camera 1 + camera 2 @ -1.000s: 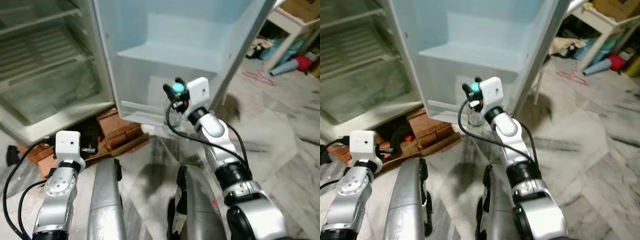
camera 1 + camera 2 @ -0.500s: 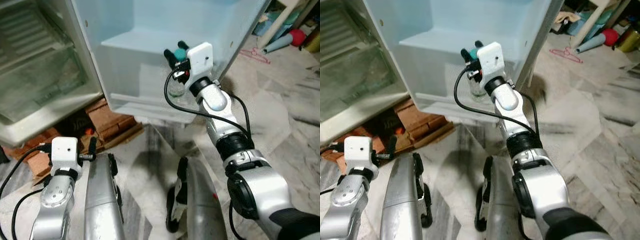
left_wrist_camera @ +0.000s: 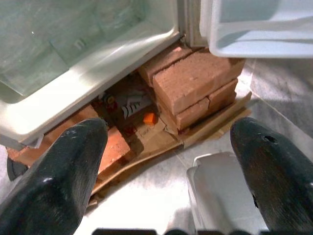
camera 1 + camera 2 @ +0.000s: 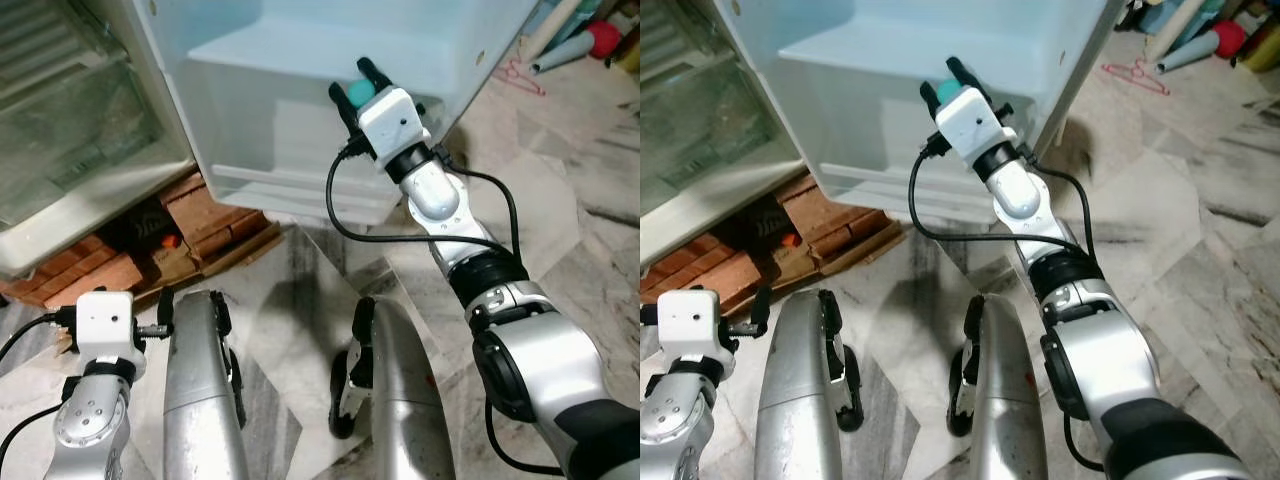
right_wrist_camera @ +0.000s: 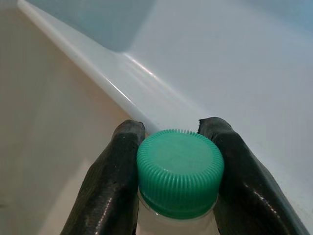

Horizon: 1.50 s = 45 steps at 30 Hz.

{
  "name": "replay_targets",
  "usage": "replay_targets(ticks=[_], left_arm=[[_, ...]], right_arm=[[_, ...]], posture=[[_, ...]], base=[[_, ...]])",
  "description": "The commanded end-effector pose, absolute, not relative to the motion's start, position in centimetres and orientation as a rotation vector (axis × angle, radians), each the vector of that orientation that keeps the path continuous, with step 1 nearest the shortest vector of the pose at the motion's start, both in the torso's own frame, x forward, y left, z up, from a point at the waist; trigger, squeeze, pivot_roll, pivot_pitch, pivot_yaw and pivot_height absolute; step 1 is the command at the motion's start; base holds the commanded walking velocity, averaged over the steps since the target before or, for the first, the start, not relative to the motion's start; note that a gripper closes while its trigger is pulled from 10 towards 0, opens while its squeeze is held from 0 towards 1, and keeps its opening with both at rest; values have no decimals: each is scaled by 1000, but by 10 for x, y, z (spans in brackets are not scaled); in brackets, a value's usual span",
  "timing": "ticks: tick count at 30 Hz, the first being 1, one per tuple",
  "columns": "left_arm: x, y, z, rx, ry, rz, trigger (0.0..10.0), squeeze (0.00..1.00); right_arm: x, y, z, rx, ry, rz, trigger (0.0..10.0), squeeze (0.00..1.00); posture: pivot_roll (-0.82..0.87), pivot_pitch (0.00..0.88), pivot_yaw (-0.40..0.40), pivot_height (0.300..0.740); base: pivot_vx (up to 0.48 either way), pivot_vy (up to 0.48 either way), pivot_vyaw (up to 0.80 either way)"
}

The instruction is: Restocking fridge

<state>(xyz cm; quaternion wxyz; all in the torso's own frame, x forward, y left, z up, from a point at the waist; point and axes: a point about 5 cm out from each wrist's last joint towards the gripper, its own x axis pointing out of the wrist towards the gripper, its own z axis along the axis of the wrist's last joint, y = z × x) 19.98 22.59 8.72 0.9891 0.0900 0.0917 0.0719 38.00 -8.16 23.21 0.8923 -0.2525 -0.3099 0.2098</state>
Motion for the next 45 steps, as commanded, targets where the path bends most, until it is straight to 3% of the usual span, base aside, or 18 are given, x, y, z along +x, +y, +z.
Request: replay_targets(ticks=[1,5,9,17,35,45], left_arm=[[193,228,88,193,202,158,10000,0],[191,227,89,198,206,158,10000,0],[187,226,90,205,216,159,10000,0],[187,224,89,204,225,157,10000,0],[199,219,86,197,212,143,10000,0],[203,217,85,197,206,136,10000,0]], right_arm=[[384,-83,218,-563,-563,431,10000,0],[384,-85,199,-574,-476,425,10000,0],[383,-94,163,-505,-267,412,10000,0],[381,-104,141,-419,-132,385,10000,0],[384,-105,136,-229,1,452,10000,0],[386,-117,140,-258,-15,413,10000,0]], posture=[[194,447,-107,551],[201,454,-112,551],[214,463,-119,551],[210,448,-125,551],[190,417,-131,551],[175,413,-133,551]], base=[[0,0,0],[0,0,0],[0,0,0],[0,0,0],[0,0,0],[0,0,0]])
